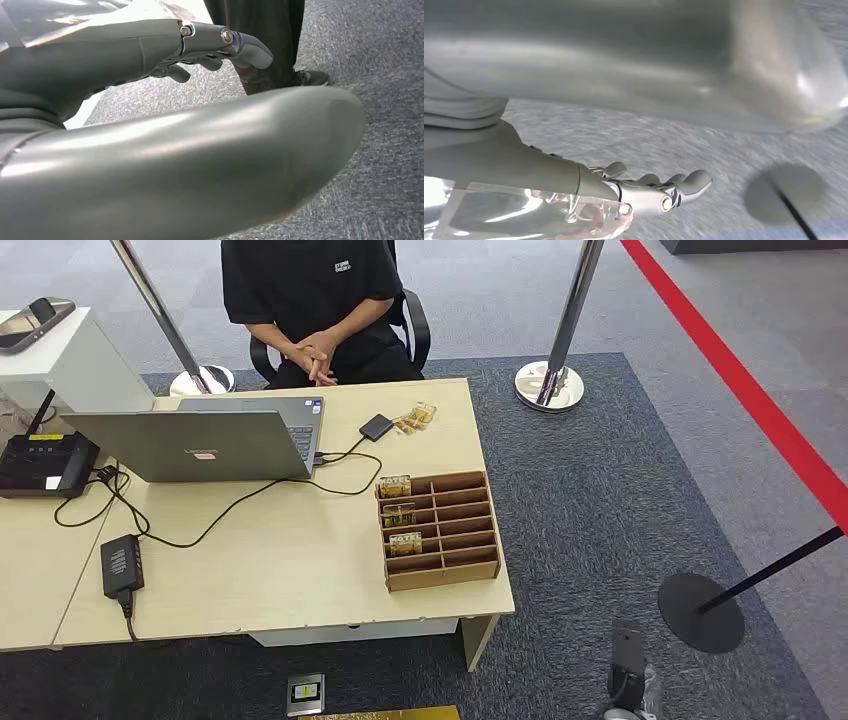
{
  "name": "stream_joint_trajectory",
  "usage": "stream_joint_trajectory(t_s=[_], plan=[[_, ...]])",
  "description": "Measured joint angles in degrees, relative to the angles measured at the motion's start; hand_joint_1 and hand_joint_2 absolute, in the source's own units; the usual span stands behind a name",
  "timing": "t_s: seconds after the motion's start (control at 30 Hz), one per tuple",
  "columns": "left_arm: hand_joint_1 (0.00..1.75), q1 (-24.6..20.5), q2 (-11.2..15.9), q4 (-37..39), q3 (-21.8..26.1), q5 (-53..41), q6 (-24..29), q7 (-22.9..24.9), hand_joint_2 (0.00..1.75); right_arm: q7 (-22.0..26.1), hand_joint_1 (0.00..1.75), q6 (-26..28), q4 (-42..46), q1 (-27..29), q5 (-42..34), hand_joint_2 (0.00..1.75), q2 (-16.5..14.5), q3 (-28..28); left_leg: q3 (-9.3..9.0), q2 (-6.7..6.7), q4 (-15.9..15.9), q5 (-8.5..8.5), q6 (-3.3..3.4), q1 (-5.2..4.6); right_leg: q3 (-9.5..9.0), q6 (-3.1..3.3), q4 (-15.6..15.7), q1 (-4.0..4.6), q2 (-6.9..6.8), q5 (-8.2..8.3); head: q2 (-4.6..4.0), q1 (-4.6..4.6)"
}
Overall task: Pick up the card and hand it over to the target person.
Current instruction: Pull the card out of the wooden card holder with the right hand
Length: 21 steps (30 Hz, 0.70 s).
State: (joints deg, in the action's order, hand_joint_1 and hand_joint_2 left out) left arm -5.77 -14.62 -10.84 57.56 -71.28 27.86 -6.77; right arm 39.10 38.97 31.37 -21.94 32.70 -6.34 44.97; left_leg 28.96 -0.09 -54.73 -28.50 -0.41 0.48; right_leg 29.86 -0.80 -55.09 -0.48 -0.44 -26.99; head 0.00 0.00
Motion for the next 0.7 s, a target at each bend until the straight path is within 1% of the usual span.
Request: stream_joint_trajectory(t_s=[0.07, 0.13, 0.2, 0.33, 0.43, 0.63, 0.7], plan=[[0.0, -0.01, -0.04, -0.01, 0.02, 0.0, 0.1, 0.04, 0.0, 0.36, 0.0, 0.52, 2.16, 0.49, -1.93, 0.0, -0.23, -2.93, 0.0, 0.0, -0.01, 0.0, 0.0, 0.0, 0.02, 0.0, 0.0, 0.0, 0.0, 0.01, 0.0, 0.0], [0.0, -0.03, -0.11, -0.03, 0.05, -0.01, 0.29, 0.11, 0.0, 0.65, 0.0, 1.03, 7.15, 1.39, -3.68, 0.0, -1.2, -7.14, 0.02, 0.02, -0.03, 0.01, 0.0, -0.01, 0.04, -0.01, -0.02, -0.01, 0.02, 0.01, 0.0, 0.0], [0.0, -0.06, -0.2, -0.05, 0.1, 0.0, 0.5, 0.14, 0.0, 0.1, 0.0, 1.03, 12.87, 2.15, -2.21, 0.0, -2.86, -10.01, 0.04, 0.09, -0.03, 0.0, 0.0, -0.02, 0.06, 0.0, -0.03, -0.02, 0.1, 0.03, 0.0, 0.0], [0.0, -0.06, -0.37, -0.1, 0.23, 0.11, 0.8, -0.16, 0.0, -1.9, 0.0, 1.03, 23.07, 3.5, 5.97, 0.0, -6.49, -15.57, 0.04, 0.07, -0.04, 0.0, 0.0, -0.01, 0.06, -0.01, -0.05, -0.02, 0.09, 0.03, 0.0, 0.0], [0.0, -0.06, -0.36, -0.12, 0.26, 0.15, 0.75, -0.65, 0.0, -2.53, 0.0, 1.03, 29.01, 4.64, 13.44, 0.0, -9.04, -18.15, 0.04, 0.1, -0.04, 0.0, 0.0, -0.01, 0.07, 0.0, -0.05, -0.01, 0.11, 0.04, 0.0, 0.0], [0.0, -0.16, -0.11, -0.18, 0.17, 0.07, 0.28, -1.41, 0.0, -2.98, 0.0, 1.03, 38.81, 7.21, 29.31, 0.0, -12.72, -25.85, 0.13, 0.27, -0.11, -0.02, -0.03, -0.04, 0.25, 0.03, -0.2, -0.04, 0.28, 0.04, 0.0, 0.0], [0.0, -0.19, -0.04, -0.2, 0.15, 0.03, 0.19, -1.52, 0.0, -3.48, 0.0, 1.03, 40.52, 7.8, 31.96, 0.0, -13.41, -27.81, 0.15, 0.32, -0.11, -0.03, -0.05, -0.03, 0.28, 0.05, -0.26, -0.03, 0.32, 0.03, 0.0, 0.0]])
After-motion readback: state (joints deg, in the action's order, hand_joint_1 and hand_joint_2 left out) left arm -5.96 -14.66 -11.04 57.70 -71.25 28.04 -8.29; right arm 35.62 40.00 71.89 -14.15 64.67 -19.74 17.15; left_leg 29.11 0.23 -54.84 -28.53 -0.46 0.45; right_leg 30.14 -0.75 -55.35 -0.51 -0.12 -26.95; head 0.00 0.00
